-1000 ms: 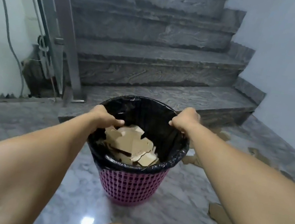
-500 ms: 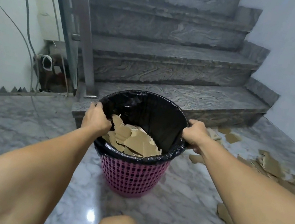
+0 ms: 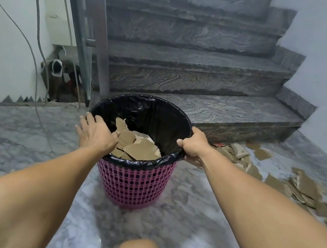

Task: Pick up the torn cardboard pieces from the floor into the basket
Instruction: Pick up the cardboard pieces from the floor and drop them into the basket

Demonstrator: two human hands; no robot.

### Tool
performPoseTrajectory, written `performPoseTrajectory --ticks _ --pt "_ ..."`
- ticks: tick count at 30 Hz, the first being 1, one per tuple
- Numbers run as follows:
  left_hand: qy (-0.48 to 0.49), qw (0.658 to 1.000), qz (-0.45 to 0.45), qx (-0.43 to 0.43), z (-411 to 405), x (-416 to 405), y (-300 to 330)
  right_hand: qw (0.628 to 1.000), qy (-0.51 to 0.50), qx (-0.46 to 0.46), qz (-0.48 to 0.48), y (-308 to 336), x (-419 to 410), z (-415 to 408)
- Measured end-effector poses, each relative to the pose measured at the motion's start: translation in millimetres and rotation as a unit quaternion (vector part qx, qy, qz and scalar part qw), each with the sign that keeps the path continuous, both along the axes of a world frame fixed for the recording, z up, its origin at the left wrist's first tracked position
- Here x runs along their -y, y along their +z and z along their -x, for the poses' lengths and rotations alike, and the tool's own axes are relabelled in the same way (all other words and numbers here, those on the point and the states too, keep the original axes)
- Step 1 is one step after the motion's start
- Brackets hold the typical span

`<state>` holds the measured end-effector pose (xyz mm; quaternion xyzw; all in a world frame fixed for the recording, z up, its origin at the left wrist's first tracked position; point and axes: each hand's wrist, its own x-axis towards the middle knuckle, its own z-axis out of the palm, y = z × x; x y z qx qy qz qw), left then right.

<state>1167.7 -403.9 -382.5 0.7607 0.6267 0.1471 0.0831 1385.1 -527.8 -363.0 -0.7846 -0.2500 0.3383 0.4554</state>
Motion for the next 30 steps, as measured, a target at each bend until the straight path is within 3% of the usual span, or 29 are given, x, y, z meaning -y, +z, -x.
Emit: performPoseTrajectory --ticks 5,11,19,25,30 --pt "-0.072 0.992 -0.045 -0.089 -18.4 9.1 11.7 0.998 0.034 0.006 0.048 15.0 16.0 -8.9" --pt "-0.198 0.979 0.033 0.039 -83.2 32.6 48.1 0.994 0.012 0.02 0.109 40.4 50.1 -55.6" --pt "-0.341 0.937 0.026 0.072 -194.7 85.1 66.8 0.983 -0.05 0.018 0.174 45.9 121.0 -155.2" --pt "-0.379 0.918 0.107 0.046 -275.7 101.7 37.1 0.975 -0.081 0.0 0.208 27.1 158.6 -229.1" --pt "-0.346 0.917 0.192 -0.05 -341.4 98.4 -16.6 0.97 -0.107 -0.025 0.216 -11.6 179.8 -296.9"
